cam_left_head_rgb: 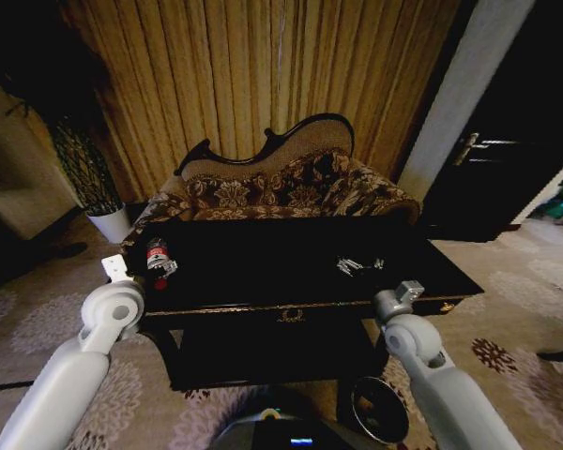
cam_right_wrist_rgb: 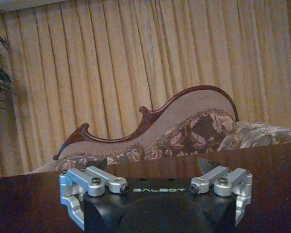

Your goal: Move to the front of the table and place the trash on the table into the trash bin.

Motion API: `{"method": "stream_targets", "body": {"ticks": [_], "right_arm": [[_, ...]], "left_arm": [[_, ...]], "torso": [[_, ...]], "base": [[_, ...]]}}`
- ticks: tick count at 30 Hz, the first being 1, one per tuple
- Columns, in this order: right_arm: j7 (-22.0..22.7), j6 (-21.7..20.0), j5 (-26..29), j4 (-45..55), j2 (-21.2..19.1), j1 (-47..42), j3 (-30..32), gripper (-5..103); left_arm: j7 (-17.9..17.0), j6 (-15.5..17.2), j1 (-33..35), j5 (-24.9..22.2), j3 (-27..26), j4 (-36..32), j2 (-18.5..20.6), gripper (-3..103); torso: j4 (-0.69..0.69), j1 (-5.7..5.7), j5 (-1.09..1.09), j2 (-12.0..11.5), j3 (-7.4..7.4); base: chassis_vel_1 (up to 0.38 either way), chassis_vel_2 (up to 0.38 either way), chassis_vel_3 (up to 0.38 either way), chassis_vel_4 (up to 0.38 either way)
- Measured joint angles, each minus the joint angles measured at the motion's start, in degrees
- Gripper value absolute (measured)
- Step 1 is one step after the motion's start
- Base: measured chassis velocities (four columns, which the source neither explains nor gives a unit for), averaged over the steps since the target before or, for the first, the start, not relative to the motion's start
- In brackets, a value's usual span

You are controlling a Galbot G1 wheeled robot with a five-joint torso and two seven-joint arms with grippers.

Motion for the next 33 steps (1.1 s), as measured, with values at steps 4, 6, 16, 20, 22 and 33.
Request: {"method": "stream_targets", "body": {"ticks": [4,6,16,20,22,33], "right_arm": [[0.1,0.0,0.0,0.0,0.0,-0.1,0.1,100],[0.2,0.0,0.6,0.1,0.0,-0.1,0.3,100],[0.3,0.0,0.9,0.1,0.1,0.0,0.4,100],[0.3,0.1,0.9,0.1,0.1,0.0,0.6,100],[0.3,0.1,0.9,0.1,0.1,-0.1,0.7,100],[1.7,0.0,2.3,2.1,-0.4,-0.4,1.7,100]], "left_arm": [[-1.0,-0.1,-0.1,-1.8,-0.1,0.0,-0.3,98],[-1.9,-0.2,-0.6,-4.1,-0.4,-0.2,-0.4,88],[-2.5,-0.5,-1.1,-5.2,-0.5,-0.4,-0.3,55],[-2.5,-0.6,-1.0,-5.1,-0.6,-0.3,-0.5,49],[-2.4,-0.8,-1.0,-5.1,-0.6,-0.4,-0.6,45],[6.7,-2.6,0.8,8.2,-1.9,-0.4,-0.1,33]], "torso": [[0.0,0.0,0.0,0.0,0.0],[0.0,0.0,0.0,0.0,0.0],[0.0,0.0,0.01,0.0,0.0],[0.01,0.0,0.01,0.0,0.0],[0.0,0.0,0.01,0.0,0.0],[0.0,0.0,-0.01,0.0,0.01]], "base": [[0.0,0.0,0.0,0.0],[0.0,0.0,0.0,0.0],[0.0,0.0,0.0,0.0],[0.0,0.0,0.0,0.0],[0.0,0.0,0.0,0.0],[0.0,0.0,0.0,0.0]]}}
